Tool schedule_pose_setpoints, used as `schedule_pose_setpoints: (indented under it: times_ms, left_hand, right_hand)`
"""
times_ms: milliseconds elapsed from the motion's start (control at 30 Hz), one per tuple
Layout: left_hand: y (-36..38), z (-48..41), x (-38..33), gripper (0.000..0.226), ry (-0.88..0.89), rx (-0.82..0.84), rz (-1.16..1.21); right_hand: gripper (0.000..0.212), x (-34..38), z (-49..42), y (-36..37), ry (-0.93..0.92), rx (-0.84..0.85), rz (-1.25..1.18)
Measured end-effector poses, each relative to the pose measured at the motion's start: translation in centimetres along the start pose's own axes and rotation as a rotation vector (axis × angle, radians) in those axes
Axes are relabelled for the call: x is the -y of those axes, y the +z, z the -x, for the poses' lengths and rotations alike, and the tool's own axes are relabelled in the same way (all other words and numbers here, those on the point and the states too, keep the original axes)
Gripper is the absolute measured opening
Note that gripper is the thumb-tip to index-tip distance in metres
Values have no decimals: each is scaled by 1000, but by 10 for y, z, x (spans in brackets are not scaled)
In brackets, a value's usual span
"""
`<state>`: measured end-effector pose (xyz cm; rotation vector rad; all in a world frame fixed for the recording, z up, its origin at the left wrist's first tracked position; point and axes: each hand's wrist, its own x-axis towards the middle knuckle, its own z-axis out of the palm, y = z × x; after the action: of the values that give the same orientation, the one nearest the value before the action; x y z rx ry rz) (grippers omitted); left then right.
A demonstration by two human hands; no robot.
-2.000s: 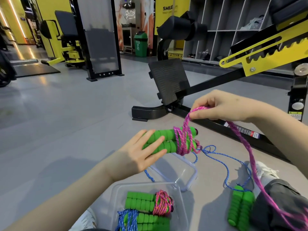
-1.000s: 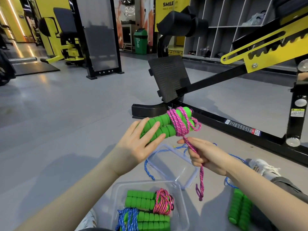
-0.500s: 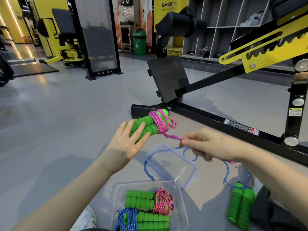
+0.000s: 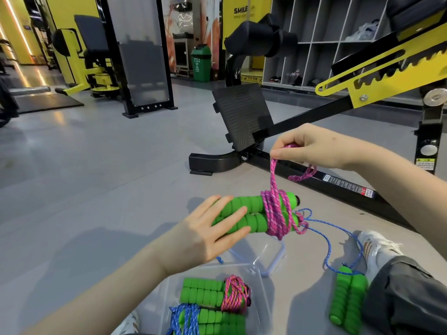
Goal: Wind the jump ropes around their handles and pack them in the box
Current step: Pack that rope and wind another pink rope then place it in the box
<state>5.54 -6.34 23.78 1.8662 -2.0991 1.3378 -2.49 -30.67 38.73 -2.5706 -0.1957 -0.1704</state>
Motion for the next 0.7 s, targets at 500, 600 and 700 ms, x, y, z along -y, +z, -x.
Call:
schedule_pose_setpoints:
  times_ms: [500, 600, 700]
  left_hand:
    - [-21, -30, 2, 52, -170, -178, -56]
    - [-16, -26, 7, 45, -218, -165, -59]
    - [-10, -19, 9, 45, -244, -145, -83]
  right_hand:
    - [17, -77, 28, 82, 209, -90, -769]
    - [43, -57, 32, 108, 201, -126, -1023]
    - [37, -57, 34, 114, 287, -227, -1098]
